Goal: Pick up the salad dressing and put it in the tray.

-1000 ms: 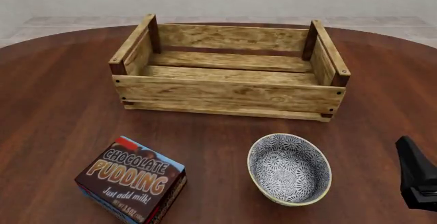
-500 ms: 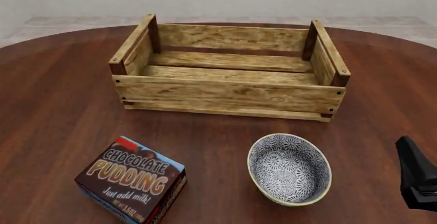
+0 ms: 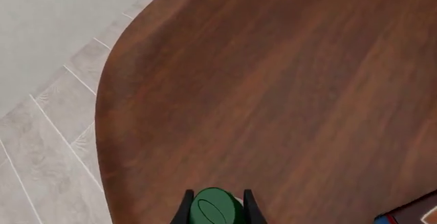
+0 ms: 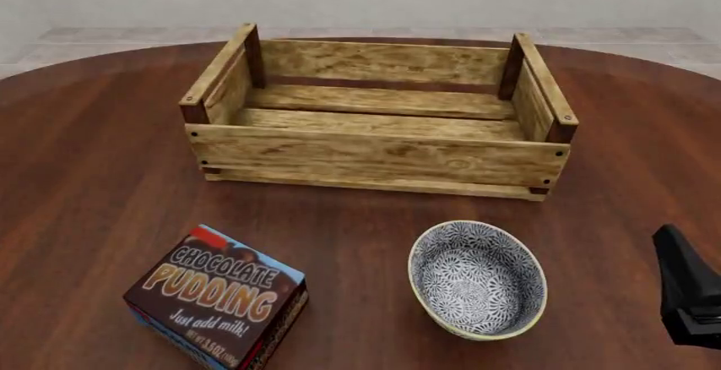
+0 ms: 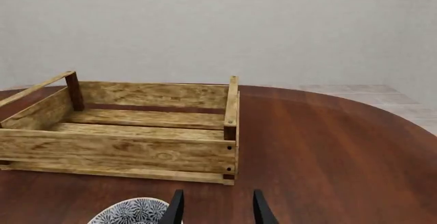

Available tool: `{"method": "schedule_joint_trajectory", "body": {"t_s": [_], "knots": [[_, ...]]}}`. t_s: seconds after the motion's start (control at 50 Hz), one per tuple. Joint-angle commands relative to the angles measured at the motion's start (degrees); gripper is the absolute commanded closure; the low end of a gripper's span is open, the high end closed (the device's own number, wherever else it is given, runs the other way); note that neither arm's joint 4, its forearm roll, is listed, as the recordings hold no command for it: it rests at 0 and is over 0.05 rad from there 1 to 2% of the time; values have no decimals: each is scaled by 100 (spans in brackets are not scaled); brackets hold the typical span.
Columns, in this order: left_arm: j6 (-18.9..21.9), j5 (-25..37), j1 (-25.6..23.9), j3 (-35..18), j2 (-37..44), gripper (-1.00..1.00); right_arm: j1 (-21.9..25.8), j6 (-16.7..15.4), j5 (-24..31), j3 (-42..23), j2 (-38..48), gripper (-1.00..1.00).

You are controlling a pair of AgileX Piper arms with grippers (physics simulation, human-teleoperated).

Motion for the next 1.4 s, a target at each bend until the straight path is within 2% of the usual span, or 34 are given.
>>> {"method": "schedule_joint_trajectory", "body": {"t_s": [0.02, 0.3, 0.36, 0.54, 0.9, 1.14, 1.4], "knots": [[-141, -152, -16, 91, 195, 100, 1, -1, 0, 0, 0, -100], [-220, 314, -127, -5, -298, 100, 1, -1, 0, 0, -1, -100], [-203, 573, -165, -179, -519, 100, -1, 0, -1, 0, 2, -100], [-114, 797, -272, -426, -753, 100, 0, 0, -1, 0, 1, -100], [93, 866, -423, -1170, -675, 100, -1, 0, -1, 0, 2, -100], [52, 1052, -854, -1692, -713, 100, 0, 1, -1, 0, 2, -100], [21, 631, -1602, -2096, -120, 100, 0, -1, 0, 0, -1, -100]]}}
